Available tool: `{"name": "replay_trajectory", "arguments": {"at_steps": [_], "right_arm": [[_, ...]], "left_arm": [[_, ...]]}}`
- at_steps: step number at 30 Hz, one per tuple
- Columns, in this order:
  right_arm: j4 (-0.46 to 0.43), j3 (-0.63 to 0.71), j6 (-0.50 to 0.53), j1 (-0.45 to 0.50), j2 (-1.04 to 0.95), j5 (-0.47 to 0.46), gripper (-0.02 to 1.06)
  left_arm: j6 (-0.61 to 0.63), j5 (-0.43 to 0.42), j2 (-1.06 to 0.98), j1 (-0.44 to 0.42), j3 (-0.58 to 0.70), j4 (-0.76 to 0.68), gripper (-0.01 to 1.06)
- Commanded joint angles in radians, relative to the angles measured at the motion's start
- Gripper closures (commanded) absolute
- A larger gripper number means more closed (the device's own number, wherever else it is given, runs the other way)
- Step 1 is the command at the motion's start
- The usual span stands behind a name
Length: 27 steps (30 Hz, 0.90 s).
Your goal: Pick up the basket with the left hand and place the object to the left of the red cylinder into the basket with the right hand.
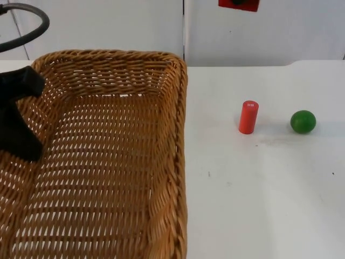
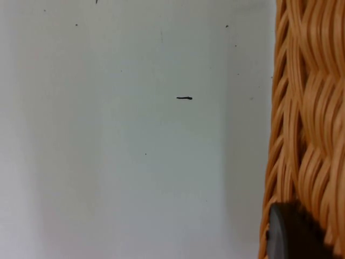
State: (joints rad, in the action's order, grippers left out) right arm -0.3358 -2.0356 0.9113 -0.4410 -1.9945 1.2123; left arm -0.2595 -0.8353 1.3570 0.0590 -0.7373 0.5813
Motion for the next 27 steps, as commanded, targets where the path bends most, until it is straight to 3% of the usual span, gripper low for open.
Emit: {"name": "replay_trajectory", "arguments": {"at_steps": [1,9,27], "right_arm": [[0.028,-0.005,-0.014,-0.024,0.015,0.009,1.05],[0.107,-0.005,-0.034,-0.125,0.015,0.009,1.05],[0.103,-0.005,-0.069,-0.348,0.015,0.009,1.05]], "left_arm": [[0.007,0.005,-0.009,-0.002,-0.007,0.009,1.05],[0.007,0.007,-0.009,-0.002,-0.007,0.009,1.05],[0.004,0.005,-0.009,-0.002,-0.007,0.003,1.05]]}}
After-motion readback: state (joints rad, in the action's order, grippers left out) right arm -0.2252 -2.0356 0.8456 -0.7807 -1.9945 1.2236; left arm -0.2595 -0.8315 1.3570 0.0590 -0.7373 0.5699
